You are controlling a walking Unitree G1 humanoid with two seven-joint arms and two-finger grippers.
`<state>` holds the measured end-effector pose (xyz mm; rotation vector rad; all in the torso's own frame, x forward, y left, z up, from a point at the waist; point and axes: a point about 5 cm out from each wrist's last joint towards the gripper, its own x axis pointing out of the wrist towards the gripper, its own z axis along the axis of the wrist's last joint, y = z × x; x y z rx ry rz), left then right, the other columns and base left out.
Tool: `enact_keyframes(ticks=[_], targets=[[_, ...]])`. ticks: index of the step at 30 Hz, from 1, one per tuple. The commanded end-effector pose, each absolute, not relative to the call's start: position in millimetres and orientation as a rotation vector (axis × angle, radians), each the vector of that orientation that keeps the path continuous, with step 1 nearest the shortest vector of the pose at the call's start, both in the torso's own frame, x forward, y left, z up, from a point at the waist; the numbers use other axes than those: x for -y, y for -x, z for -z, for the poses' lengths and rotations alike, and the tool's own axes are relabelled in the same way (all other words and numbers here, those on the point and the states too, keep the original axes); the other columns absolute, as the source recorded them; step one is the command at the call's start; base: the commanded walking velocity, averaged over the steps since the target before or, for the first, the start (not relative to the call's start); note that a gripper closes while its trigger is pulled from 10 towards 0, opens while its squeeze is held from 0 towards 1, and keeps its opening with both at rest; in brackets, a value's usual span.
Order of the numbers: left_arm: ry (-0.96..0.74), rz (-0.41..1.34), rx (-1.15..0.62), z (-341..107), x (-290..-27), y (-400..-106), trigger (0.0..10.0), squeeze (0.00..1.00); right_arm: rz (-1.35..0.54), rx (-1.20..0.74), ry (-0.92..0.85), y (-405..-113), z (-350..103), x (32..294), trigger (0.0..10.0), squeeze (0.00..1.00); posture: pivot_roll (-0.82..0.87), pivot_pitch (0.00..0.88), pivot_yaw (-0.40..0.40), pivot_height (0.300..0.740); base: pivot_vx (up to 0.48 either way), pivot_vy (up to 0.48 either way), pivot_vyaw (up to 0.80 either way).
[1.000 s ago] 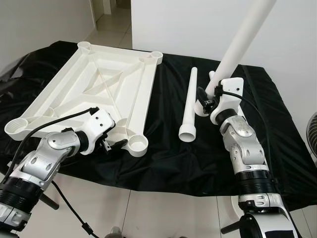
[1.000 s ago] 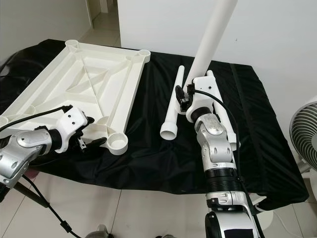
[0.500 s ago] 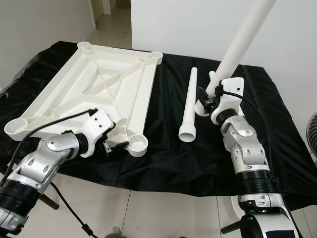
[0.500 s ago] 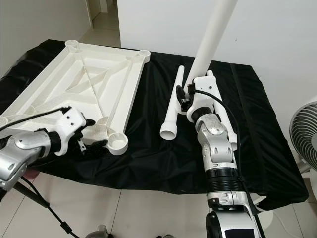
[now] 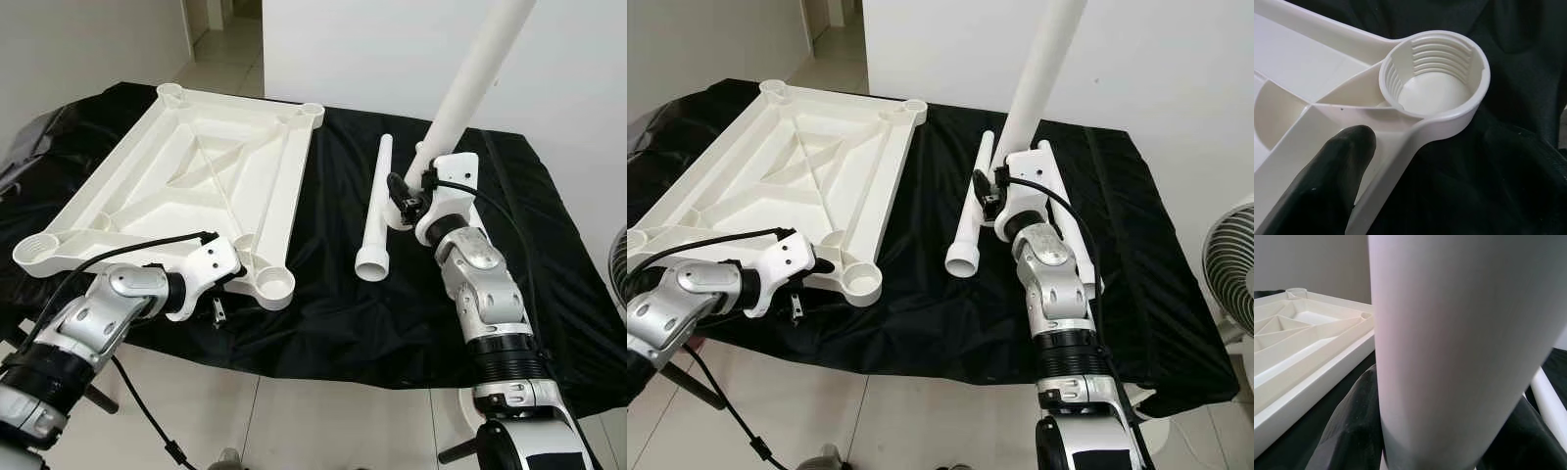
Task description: Building children table
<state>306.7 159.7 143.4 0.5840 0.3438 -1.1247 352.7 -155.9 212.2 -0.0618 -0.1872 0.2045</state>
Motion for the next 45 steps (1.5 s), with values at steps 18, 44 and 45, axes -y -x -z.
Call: enact_keyframes(ticks=[18, 44, 45], targets=[[-0.55, 1.239, -0.205, -153.4, -93.7, -323.2, 10.0, 0.0, -0.21, 0.21, 0.07, -352.3, -215.8, 153.1, 10.0, 0.0, 0.11, 0.016, -0.014, 0.74, 0.0, 0.0, 0.0], [-0.477, 1.172, 0.006, -200.8, -91.9, -332.1, 10.0, 0.0, -0.201, 0.208, 0.039, -354.6, -214.0, 152.4, 10.0, 0.0, 0.11, 0.057, -0.023, 0.74, 0.0, 0.0, 0.0], [-0.477, 1.172, 0.006, -200.8, -91.9, -332.1, 10.0, 0.0, -0.201, 0.208, 0.039, -354.6, -214.0, 152.4, 10.0, 0.0, 0.11, 0.057, -0.023, 0.74, 0.0, 0.0, 0.0]])
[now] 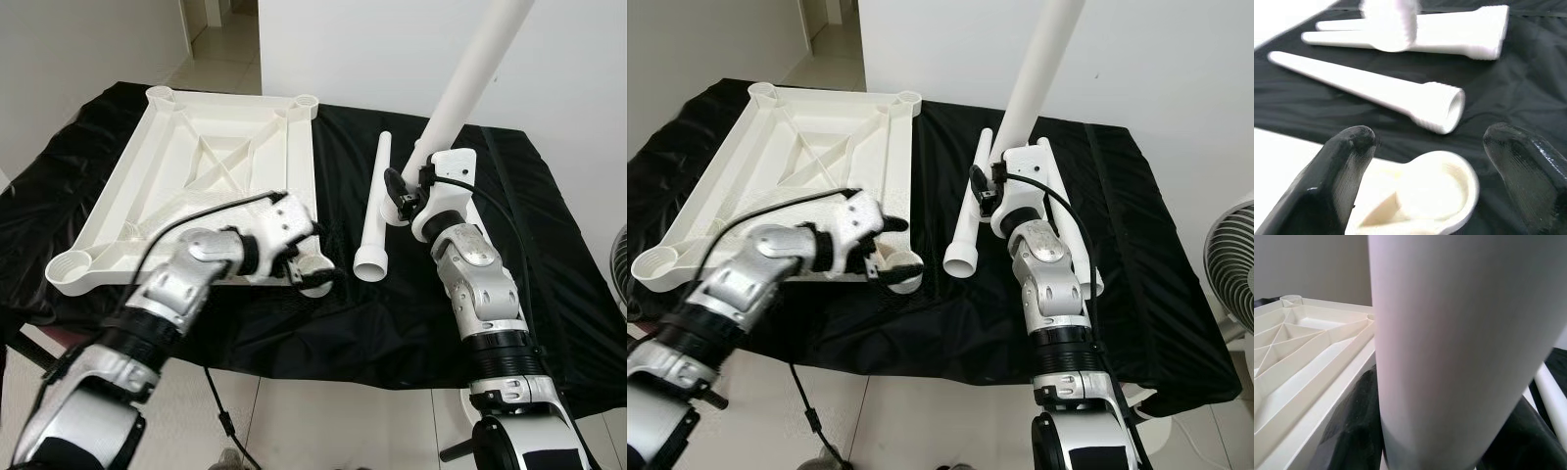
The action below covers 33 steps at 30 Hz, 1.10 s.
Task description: Building children table
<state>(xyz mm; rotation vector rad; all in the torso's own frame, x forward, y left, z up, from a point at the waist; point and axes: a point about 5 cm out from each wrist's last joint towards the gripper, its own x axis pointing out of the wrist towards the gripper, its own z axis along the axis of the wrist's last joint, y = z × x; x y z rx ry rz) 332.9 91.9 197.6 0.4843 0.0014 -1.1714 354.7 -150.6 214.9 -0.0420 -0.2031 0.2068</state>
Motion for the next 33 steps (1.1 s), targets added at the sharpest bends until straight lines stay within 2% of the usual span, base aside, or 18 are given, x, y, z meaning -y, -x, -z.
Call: enact_keyframes(ticks=[1, 3, 7, 10, 16, 23, 33], targets=[[-0.48, 1.165, 0.005, -202.1, -94.5, -332.6, 10.0, 0.0, -0.2, 0.207, 0.038, -354.8, -213.8, 152.4, 10.0, 0.0, 0.11, 0.057, -0.023, 0.74, 0.0, 0.0, 0.0], [-0.513, 1.146, -0.066, -190.4, -106.0, -331.5, 10.0, 0.0, -0.207, 0.202, 0.045, -355.2, -213.0, 150.9, 10.0, 0.0, 0.12, 0.059, -0.02, 0.74, 0.0, 0.0, 0.0], [-0.521, 1.142, -0.107, -182.1, -110.8, -329.8, 10.0, 0.0, -0.208, 0.204, 0.049, -355.2, -213.2, 151.1, 10.0, 0.0, 0.12, 0.059, -0.02, 0.74, 0.0, 0.0, 0.0], [-0.535, 1.132, -0.2, -162.7, -117.3, -325.8, 10.0, 0.0, -0.207, 0.203, 0.057, -355.5, -213.7, 152.3, 10.0, 0.0, 0.12, 0.058, -0.015, 0.74, 0.0, 0.0, 0.0], [-0.543, 1.113, -0.288, -140.3, -117.6, -320.7, 10.0, 0.0, -0.198, 0.206, 0.061, -355.5, -215.0, 155.3, 10.0, 0.0, 0.12, 0.058, -0.015, 0.74, 0.0, 0.0, 0.0], [-0.567, 1.113, -0.304, -130.8, -102.9, -323.1, 10.0, 0.0, -0.197, 0.206, 0.062, -356.3, -215.4, 155.2, 10.0, 0.0, 0.11, 0.052, -0.02, 0.74, 0.0, 0.0, 0.0], [-0.542, 1.189, -0.237, -135.8, -68.1, -322.5, 10.0, 0.0, -0.197, 0.211, 0.068, -356.4, -217.5, 156.3, 10.0, 0.0, 0.08, 0.045, -0.02, 0.74, 0.0, 0.0, 0.0]])
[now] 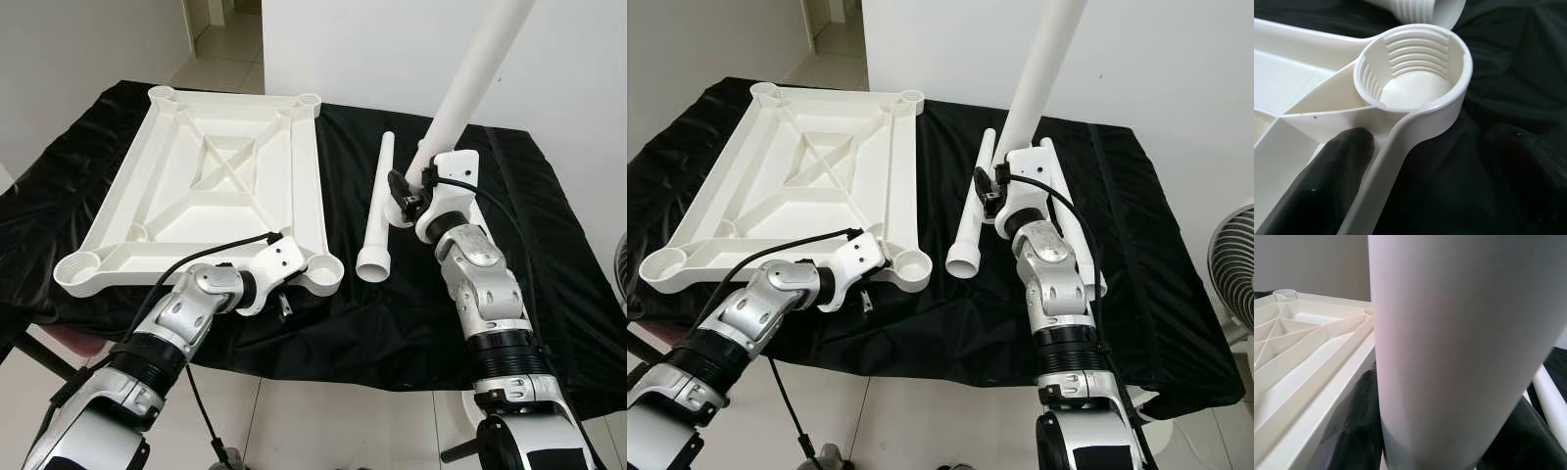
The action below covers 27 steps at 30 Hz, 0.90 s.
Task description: Building children table
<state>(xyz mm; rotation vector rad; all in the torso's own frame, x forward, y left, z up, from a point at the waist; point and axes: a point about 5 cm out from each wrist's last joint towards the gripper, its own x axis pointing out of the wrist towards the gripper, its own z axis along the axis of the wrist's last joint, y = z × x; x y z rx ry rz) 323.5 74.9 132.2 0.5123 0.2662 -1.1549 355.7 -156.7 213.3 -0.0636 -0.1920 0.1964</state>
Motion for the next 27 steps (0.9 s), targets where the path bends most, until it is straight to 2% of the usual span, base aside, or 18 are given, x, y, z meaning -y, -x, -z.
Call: enact_keyframes(ticks=[1, 6, 16, 20, 24, 27], targets=[[-0.537, 1.195, -0.232, -136.1, -64.2, -322.1, 10.0, 0.0, -0.198, 0.211, 0.068, -356.1, -217.2, 156.2, 10.0, 0.0, 0.07, 0.044, -0.02, 0.74, 0.0, 0.0, 0.0], [-0.511, 1.211, -0.194, -142.3, -50.4, -322.7, 10.0, 0.0, -0.203, 0.208, 0.057, -355.5, -215.8, 156.6, 10.0, 0.0, 0.08, 0.053, -0.017, 0.74, 0.0, 0.0, 0.0], [-0.484, 1.176, -0.143, -153.4, -47.1, -327.9, 10.0, 0.0, -0.193, 0.179, 0.001, -356.5, -212.4, 159.0, 10.0, 0.0, 0.09, 0.062, -0.009, 0.74, 0.0, 0.0, 0.0], [-0.406, 1.1, -0.089, -173.0, -69.3, -333.1, 10.0, 0.0, -0.192, 0.2, -0.036, -354.6, -215.3, 164.2, 10.0, 0.0, 0.1, 0.066, 0.0, 0.74, 0.0, 0.0, 0.0], [-0.358, 1.039, -0.05, -184.6, -79.8, -337.0, 10.0, 0.0, -0.195, 0.212, -0.043, -353.3, -215.4, 164.8, 10.0, 0.0, 0.1, 0.069, 0.0, 0.74, 0.0, 0.0, 0.0], [-0.263, 0.907, 0.039, -206.6, -91.2, -344.4, 10.0, 0.0, -0.213, 0.252, -0.083, -351.1, -218.7, 160.0, 10.0, 0.0, 0.12, 0.076, 0.006, 0.74, 0.0, 0.0, 0.0]])
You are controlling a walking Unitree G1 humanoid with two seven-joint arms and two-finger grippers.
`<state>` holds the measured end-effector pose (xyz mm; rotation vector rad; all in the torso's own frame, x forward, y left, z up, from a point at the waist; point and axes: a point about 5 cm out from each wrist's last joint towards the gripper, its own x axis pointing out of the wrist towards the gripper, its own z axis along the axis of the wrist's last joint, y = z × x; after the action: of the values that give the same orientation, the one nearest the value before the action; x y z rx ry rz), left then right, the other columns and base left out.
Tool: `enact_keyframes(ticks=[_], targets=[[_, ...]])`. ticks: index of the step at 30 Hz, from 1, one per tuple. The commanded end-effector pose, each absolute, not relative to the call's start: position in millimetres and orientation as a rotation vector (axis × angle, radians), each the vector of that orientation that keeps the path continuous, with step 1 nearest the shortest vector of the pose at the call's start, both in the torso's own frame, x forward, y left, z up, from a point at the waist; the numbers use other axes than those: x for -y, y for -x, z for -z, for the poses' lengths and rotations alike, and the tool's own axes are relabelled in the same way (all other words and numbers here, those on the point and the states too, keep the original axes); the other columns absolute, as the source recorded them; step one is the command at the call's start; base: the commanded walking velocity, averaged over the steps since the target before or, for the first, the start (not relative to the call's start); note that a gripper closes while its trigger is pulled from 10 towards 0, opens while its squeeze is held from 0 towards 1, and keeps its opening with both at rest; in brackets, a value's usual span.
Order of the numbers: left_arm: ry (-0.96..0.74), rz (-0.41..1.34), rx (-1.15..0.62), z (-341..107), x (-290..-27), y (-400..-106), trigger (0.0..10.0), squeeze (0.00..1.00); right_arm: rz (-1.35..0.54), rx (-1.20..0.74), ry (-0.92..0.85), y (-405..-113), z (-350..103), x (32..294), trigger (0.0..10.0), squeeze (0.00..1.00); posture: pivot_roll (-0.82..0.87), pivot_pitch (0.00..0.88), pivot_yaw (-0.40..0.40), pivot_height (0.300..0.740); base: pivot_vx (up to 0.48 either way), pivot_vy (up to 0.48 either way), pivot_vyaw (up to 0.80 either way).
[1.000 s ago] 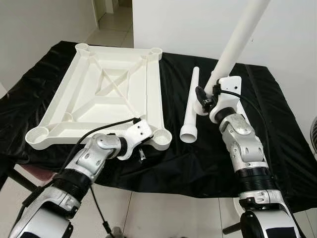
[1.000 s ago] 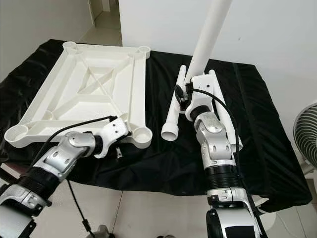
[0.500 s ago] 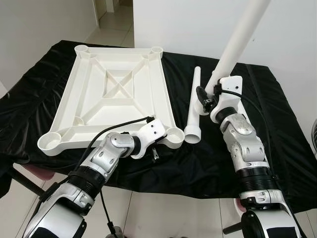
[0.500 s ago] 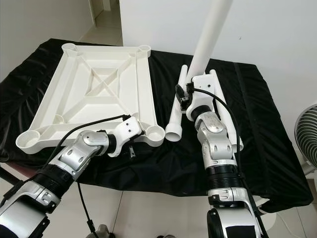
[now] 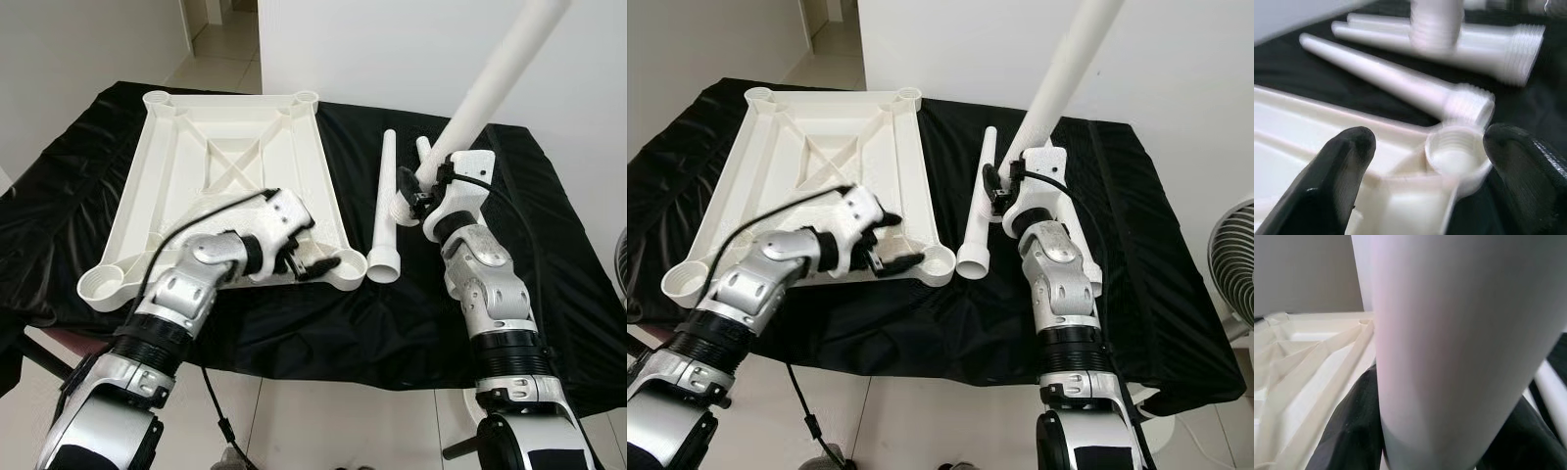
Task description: Building children table
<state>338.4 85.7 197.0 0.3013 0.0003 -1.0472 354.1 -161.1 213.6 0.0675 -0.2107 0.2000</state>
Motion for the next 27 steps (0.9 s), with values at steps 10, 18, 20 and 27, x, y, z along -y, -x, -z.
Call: enact_keyframes(ticks=[10, 18, 20, 27], targets=[[-0.222, 0.877, 0.062, -213.8, -87.6, -343.1, 10.0, 0.0, -0.227, 0.291, -0.073, -351.0, -223.0, 154.3, 10.0, 0.0, 0.14, 0.078, 0.012, 0.74, 0.0, 0.0, 0.0], [-0.152, 0.789, 0.026, -206.6, -88.8, -348.2, 10.0, 0.0, -0.227, 0.316, -0.079, -349.0, -225.7, 154.2, 10.0, 0.0, 0.14, 0.085, 0.022, 0.74, 0.0, 0.0, 0.0], [-0.121, 0.751, 0.016, -204.1, -84.9, -350.0, 10.0, 0.0, -0.218, 0.341, -0.092, -347.3, -228.2, 155.7, 10.0, 0.0, 0.14, 0.091, 0.024, 0.74, 0.0, 0.0, 0.0], [-0.141, 0.802, 0.007, -196.2, -63.0, -339.9, 10.0, 0.0, -0.212, 0.383, -0.112, -344.3, -233.2, 155.9, 10.0, 0.0, 0.14, 0.099, 0.03, 0.74, 0.0, 0.0, 0.0]])
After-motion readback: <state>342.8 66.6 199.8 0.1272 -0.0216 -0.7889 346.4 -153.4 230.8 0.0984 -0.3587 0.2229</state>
